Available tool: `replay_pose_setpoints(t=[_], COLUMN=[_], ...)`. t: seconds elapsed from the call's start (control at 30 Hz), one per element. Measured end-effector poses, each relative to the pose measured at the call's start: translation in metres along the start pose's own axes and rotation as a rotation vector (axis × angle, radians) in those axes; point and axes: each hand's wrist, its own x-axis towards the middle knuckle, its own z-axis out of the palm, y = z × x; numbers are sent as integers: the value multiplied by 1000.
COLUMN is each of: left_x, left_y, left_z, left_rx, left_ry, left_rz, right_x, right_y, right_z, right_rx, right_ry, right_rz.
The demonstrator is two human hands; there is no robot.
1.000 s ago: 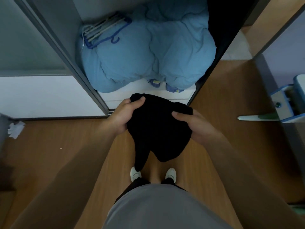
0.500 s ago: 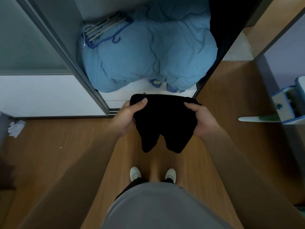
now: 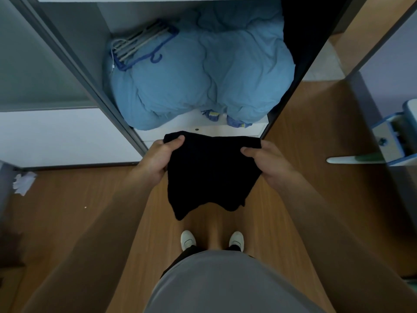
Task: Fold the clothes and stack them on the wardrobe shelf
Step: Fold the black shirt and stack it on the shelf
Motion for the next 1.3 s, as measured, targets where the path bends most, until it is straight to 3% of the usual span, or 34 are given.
replay_pose_setpoints(t=[0.1,0.23,0.47,0.67,0.93,1.0,1.13,1.3], left_x=[1,-7,1,19,18,15,11,6], left_y=[-2,-8,13,29,59,67,75,82], left_z=[-6,-5,7,4,1,3,7,8], left_rx=[-74,-225,-172,-71,123,160,392,870], left_ry=[-40,-310,-78,134,-2,-40,-67,65], left_rz=[-17,31,120,158,315,335,380,556], right_x=[-3,-3,-1,7,14,15,18,24], right_y=[-4,-14,-39,-48,-62,-65,-69,-76], right_z=[1,5,0,21,14,14,23,20], right_rx=[163,333,215,-33,17,-134,-740,-932], right_ry=[29,74,-17,66,-144,-201,-143,-14], right_rz=[44,119,59,-38,-115,-153,-300,-395])
